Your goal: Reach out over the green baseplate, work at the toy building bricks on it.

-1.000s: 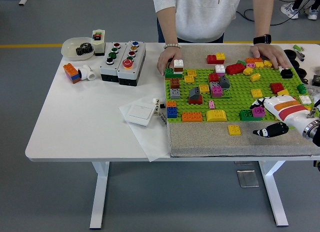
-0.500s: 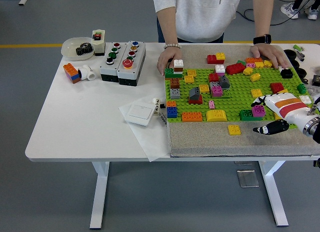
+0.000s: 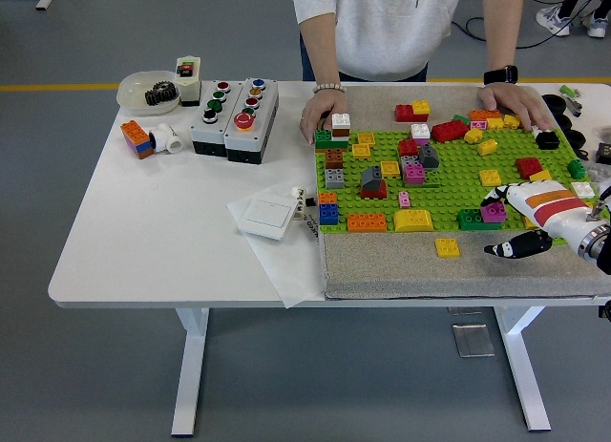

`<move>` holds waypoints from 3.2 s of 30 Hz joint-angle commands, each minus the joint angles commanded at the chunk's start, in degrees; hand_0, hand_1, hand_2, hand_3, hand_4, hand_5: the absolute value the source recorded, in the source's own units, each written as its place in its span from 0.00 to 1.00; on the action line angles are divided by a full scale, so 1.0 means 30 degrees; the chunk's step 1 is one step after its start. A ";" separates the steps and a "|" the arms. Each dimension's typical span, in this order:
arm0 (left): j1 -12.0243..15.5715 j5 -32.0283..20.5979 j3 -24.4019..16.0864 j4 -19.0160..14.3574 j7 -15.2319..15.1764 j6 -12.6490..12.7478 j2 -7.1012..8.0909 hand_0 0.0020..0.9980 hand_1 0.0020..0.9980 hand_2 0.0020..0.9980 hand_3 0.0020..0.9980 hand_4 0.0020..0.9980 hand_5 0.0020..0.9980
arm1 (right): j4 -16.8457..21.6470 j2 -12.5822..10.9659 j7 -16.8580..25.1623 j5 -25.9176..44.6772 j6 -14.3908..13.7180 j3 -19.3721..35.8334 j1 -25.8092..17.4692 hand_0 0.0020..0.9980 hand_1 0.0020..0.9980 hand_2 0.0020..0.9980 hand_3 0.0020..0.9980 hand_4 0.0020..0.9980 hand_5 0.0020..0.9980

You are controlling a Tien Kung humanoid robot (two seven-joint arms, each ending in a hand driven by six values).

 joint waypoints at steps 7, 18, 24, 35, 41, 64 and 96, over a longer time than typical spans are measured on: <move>-0.0025 -0.0048 0.0043 -0.0008 -0.0019 -0.0007 0.0010 0.86 0.88 0.88 0.75 0.74 0.65 | -0.0255 0.0097 -0.0018 -0.0049 0.0045 -0.0021 0.0038 0.70 0.68 0.72 0.70 0.94 0.33; -0.0034 -0.0112 0.0077 0.0000 -0.0043 -0.0017 0.0013 0.86 0.88 0.88 0.75 0.74 0.65 | -0.0039 0.0113 -0.0048 -0.0133 0.0196 -0.0051 -0.0011 0.70 0.67 0.71 0.69 0.94 0.33; 0.0002 -0.0093 0.0055 0.0014 -0.0025 -0.0017 -0.0006 0.86 0.88 0.88 0.75 0.74 0.65 | 0.0037 0.0084 -0.0056 -0.0146 0.0239 -0.0116 -0.0070 0.70 0.67 0.71 0.69 0.94 0.33; 0.0088 0.0062 -0.0041 0.0027 0.0028 -0.0010 -0.0006 0.86 0.88 0.88 0.75 0.74 0.65 | 0.0274 0.0048 -0.0112 -0.0265 0.0171 0.0042 -0.0154 0.71 0.67 0.71 0.69 0.94 0.33; 0.0160 0.0206 -0.0125 0.0034 0.0074 -0.0005 -0.0002 0.86 0.88 0.88 0.75 0.74 0.65 | 0.0874 -0.0070 -0.0133 -0.0380 0.0131 0.0528 -0.0270 0.71 0.67 0.71 0.69 0.94 0.33; 0.0091 0.0029 0.0012 0.0033 -0.0023 -0.0022 0.0034 0.86 0.88 0.88 0.75 0.74 0.65 | 0.3746 -0.0488 -0.0400 0.0298 0.0278 -0.0322 -0.0584 0.66 0.63 0.68 0.65 0.93 0.32; -0.0054 -0.0106 0.0109 0.0017 -0.0075 -0.0027 0.0052 0.86 0.88 0.88 0.75 0.74 0.65 | 0.2715 0.0214 -0.1174 0.1275 0.0088 -0.2727 -0.0091 0.57 0.59 0.61 0.57 0.86 0.29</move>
